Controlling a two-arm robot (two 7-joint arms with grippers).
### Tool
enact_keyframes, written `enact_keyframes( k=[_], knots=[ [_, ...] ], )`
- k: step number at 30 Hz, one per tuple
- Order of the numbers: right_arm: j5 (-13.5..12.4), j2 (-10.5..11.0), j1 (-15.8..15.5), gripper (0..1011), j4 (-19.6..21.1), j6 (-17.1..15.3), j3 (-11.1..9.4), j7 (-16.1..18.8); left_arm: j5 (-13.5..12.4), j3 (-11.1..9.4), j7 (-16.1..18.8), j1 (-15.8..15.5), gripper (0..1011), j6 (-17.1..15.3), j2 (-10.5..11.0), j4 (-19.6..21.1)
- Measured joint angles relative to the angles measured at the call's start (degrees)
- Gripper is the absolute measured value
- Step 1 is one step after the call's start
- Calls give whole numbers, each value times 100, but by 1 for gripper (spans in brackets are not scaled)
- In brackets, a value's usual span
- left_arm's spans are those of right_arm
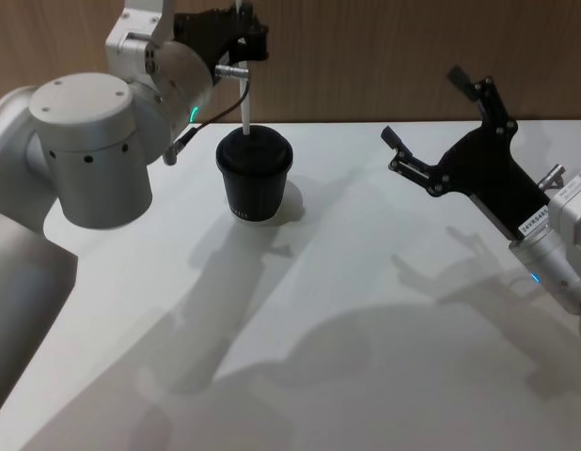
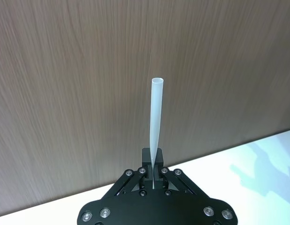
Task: Pick up the straw with one hand, pass it to the other hand, and insert it into the cup.
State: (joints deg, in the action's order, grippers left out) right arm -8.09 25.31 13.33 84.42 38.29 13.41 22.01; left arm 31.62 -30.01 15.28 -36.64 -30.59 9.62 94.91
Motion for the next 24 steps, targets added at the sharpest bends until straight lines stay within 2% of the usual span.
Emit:
enact_keyframes(
  k=[24],
  knots=[
    [0,0,0,1001,0,0,0,0,-125,-2,-328,-118,14,246,-82,-428]
  ],
)
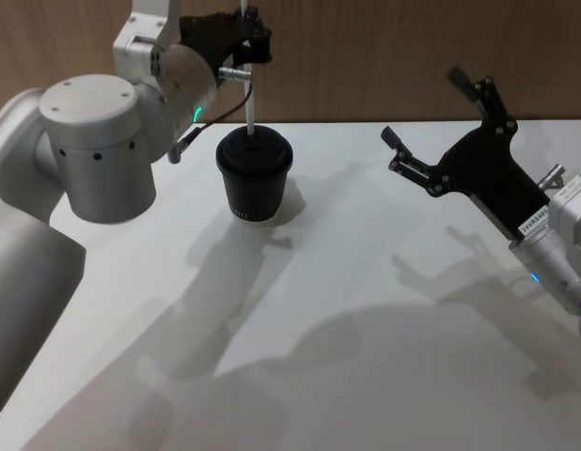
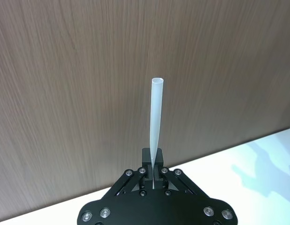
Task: Pick up the straw with one hand, pass it to the other hand, and insert it into the cup.
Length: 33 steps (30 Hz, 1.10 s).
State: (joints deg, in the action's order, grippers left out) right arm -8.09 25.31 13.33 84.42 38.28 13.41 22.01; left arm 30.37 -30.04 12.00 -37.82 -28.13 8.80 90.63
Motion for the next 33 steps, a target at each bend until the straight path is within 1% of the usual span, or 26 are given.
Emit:
enact_keyframes(
  k=[16,33],
  knots=[
    [0,0,0,1001,0,0,0,0,-174,-27,2,-36,14,56,-73,-145],
    [0,0,0,1001,0,0,0,0,-235,24,34,-22,14,60,-197,-262]
  ],
)
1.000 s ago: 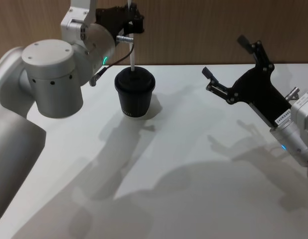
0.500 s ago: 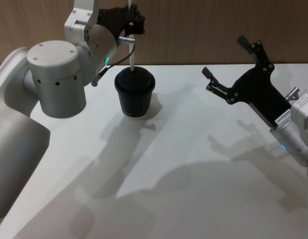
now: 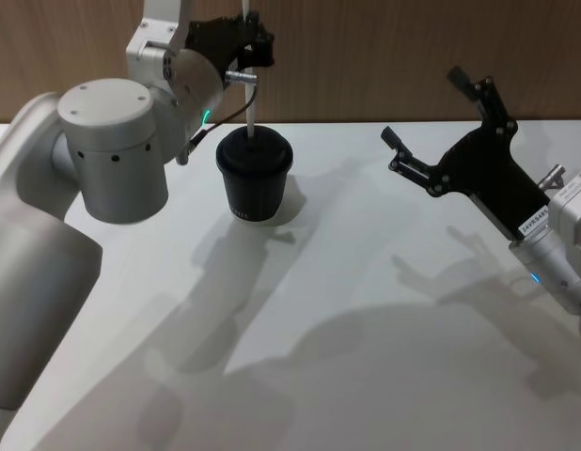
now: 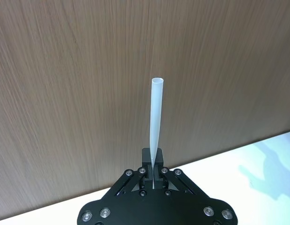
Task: Pick up the straw with one hand, pass it to the other hand, and insert it into the cup.
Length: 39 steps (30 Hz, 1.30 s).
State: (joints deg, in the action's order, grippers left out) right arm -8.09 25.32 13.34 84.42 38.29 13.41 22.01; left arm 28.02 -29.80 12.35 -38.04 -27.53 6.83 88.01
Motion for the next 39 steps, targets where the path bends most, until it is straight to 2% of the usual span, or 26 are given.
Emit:
enact_keyframes(
  k=[5,9,10,12,13,21,25,30,33,37,39],
  knots=[
    [0,0,0,1001,0,0,0,0,-2,30,-2,19,36,19,-40,-28],
    [0,0,0,1001,0,0,0,0,-3,46,-4,30,148,31,-59,-42],
    [0,0,0,1001,0,0,0,0,-3,50,-5,33,148,35,-65,-47],
    [0,0,0,1001,0,0,0,0,-3,56,-8,36,241,41,-74,-52],
    [0,0,0,1001,0,0,0,0,-3,56,-8,36,241,41,-74,-52],
    [0,0,0,1001,0,0,0,0,-4,71,-13,45,523,55,-93,-66],
    [0,0,0,1001,0,0,0,0,-3,73,-14,47,624,56,-97,-68],
    [0,0,0,1001,0,0,0,0,-3,76,-17,49,821,60,-102,-71],
    [0,0,-1,1001,0,0,0,0,-3,78,-18,51,874,62,-103,-73],
    [-38,-6,-4,1001,17,-26,-3,15,-3,80,-57,62,999,82,-97,-72],
    [-105,-15,-8,1001,49,-81,-4,31,-2,80,-92,72,1001,106,-86,-68]
  ],
)
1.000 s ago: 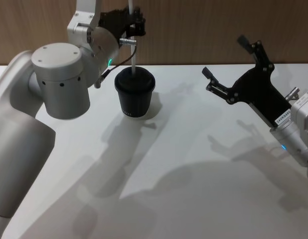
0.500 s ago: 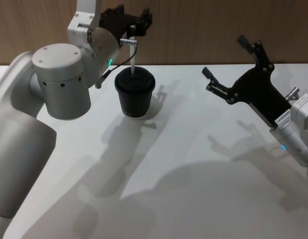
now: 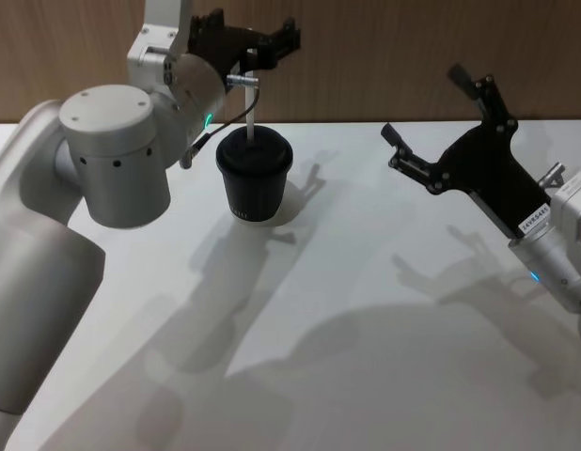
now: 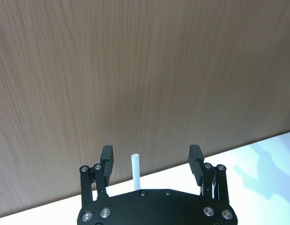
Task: Pick up the straw with one hand, pass it to the other hand, and insert it into the cup.
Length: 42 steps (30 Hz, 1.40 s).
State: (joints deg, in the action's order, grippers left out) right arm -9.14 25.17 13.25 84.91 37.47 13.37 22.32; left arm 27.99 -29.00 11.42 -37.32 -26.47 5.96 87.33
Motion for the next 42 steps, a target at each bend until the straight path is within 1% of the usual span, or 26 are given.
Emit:
enact_keyframes(
  k=[3,4,7,9,10,11,12,16,18,19,20,22,23,24,25,26,29,32,37,42],
  knots=[
    [-87,-12,-8,1001,46,-78,-1,30,8,-1,-116,30,1001,87,41,24],
    [-168,-21,-16,1001,83,-158,-2,47,11,-1,-152,40,1002,116,54,32],
    [-278,-36,-34,1001,147,-278,-3,73,36,1,-323,96,1001,262,103,69],
    [-388,-58,-55,1001,226,-417,-4,85,71,16,-451,148,1002,370,144,100],
    [-473,-76,-73,1001,279,-537,-5,89,92,24,-513,172,1002,424,163,110],
    [-473,-76,-73,1001,279,-537,-5,89,107,33,-556,185,1001,459,173,121],
    [-599,-102,-95,1001,356,-723,-10,90,143,55,-653,229,1002,535,207,146],
    [-753,-144,-130,1001,469,-964,-19,86,251,117,-925,331,1000,722,286,213],
    [-905,-192,-167,1001,578,-1245,-28,55,313,157,-1086,386,1001,812,343,263],
    [-905,-192,-167,1001,578,-1245,-28,55,330,165,-1133,397,1002,836,356,274],
    [-978,-219,-190,1001,643,-1379,-35,30,345,180,-1180,415,1002,860,381,294],
    [-1064,-246,-211,1001,698,-1534,-42,0,395,214,-1331,459,1001,924,450,336],
    [-1101,-261,-225,1001,732,-1604,-46,-13,410,229,-1377,472,1002,939,469,355],
    [-1182,-287,-248,1001,791,-1758,-51,-45,442,250,-1467,495,1001,966,508,382],
    [-1205,-299,-259,1001,818,-1805,-54,-54,442,250,-1467,495,1001,966,508,382],
    [-1279,-329,-284,1001,872,-1954,-62,-86,485,272,-1575,518,1001,992,542,405],
    [-1368,-365,-315,1001,950,-2128,-73,-125,572,315,-1772,551,1002,1028,620,447],
    [-1492,-416,-367,1001,1056,-2374,-93,-179,662,349,-1959,573,1001,1046,699,474],
    [-1592,-459,-432,1001,1144,-2570,-119,-212,821,370,-2282,581,1001,1042,832,499],
    [-1657,-491,-488,1001,1215,-2711,-147,-226,924,366,-2497,577,1001,1000,927,521]
  ],
)
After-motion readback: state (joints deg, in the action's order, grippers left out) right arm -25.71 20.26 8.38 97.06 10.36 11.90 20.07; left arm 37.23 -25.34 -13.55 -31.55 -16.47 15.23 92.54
